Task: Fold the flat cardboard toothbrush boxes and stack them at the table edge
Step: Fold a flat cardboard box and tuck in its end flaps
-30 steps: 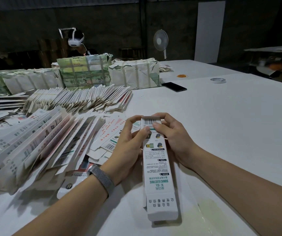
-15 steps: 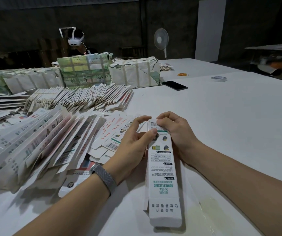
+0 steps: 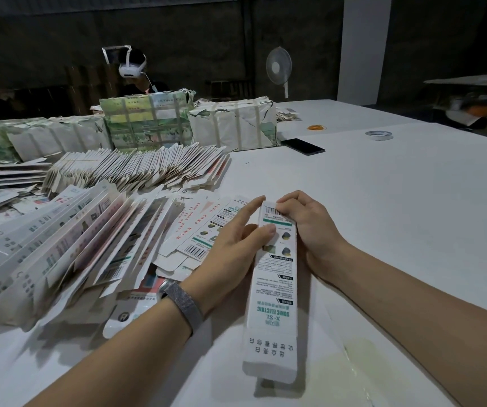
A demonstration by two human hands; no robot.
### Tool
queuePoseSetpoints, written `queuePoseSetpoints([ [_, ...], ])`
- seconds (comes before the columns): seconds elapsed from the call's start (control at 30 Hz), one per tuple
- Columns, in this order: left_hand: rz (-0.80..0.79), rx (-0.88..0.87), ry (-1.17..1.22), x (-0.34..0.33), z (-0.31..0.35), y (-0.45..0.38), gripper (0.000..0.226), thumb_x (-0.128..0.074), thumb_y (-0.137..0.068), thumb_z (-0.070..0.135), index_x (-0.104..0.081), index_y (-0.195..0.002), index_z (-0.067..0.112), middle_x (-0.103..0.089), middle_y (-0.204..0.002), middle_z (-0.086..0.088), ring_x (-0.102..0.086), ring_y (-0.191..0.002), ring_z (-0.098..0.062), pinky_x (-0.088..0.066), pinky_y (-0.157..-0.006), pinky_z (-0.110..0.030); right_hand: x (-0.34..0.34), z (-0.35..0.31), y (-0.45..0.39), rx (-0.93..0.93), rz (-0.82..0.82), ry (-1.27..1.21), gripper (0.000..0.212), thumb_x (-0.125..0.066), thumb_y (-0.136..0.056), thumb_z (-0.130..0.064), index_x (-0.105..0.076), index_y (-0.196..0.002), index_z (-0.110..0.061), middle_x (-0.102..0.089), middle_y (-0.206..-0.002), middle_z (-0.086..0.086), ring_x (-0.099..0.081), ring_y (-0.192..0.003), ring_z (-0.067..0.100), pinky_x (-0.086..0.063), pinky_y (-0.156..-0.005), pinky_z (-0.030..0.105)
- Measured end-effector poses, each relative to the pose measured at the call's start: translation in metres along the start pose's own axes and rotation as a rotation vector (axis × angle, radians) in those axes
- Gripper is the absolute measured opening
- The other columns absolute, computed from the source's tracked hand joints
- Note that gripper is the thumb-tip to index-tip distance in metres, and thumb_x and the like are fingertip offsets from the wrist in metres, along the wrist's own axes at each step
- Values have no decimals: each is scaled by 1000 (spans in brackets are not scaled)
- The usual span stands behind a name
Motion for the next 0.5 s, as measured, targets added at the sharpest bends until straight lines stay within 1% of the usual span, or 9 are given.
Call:
queuePoseSetpoints([
  [0.07, -4, 2, 4, 1, 0, 0, 50, -54, -102, 12, -44, -147, 32, -75, -100, -8, -71, -84, -20, -58, -77, -34, -1, 0, 0, -2, -4, 17, 36, -57, -93, -7, -62, -63, -25, -66, -67, 7, -63, -51, 22, -51, -50, 30],
  [0.2, -5, 4, 13, 1, 2, 0, 54, -56, -101, 11, -42, -149, 34, -74, -101, -8, -70, -86, -21, -58, -80, -35, -1, 0, 1, 2, -34, 22, 32, -62, -93, -12, -62, -65, -27, -68, -71, 7, -65, -54, 23, -54, -51, 30],
  [0.3, 1, -13, -20, 0, 2, 0, 57, -58, -100, 12, -42, -150, 35, -72, -106, -13, -71, -90, -23, -59, -81, -36, -2, 0, 2, 21, -63, 26, 29, -60, -95, -12, -70, -73, -29, -70, -74, 6, -65, -59, 22, -56, -56, 31],
  [0.37, -1, -24, -42, 1, 1, 0, 57, -59, -101, 13, -42, -149, 38, -73, -108, -14, -72, -91, -24, -59, -81, -36, -3, -1, 3, 35, -62, 42, 30, -58, -95, -11, -74, -76, -28, -71, -74, 6, -66, -60, 21, -57, -55, 30],
  [0.43, -18, -29, -58, 1, 1, 0, 57, -58, -101, 15, -40, -150, 38, -74, -105, -10, -72, -92, -21, -59, -80, -34, -3, -2, 3, 50, -36, 53, 32, -59, -95, -9, -76, -74, -26, -72, -72, 6, -67, -59, 21, -56, -53, 29],
  [0.5, -47, -28, -62, 1, 0, 0, 57, -57, -102, 14, -37, -151, 36, -76, -97, 0, -73, -88, -16, -57, -75, -28, -1, -4, 3, 67, -3, 67, 34, -59, -94, -8, -75, -69, -25, -71, -70, 6, -67, -58, 20, -55, -53, 29],
])
Point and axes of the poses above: each hand's wrist, its own y-axis away from the middle knuckle, its own x-axis out of the back of the hand, z = x × y, the point moved 3 cm from there along -y, towards the middle knuckle
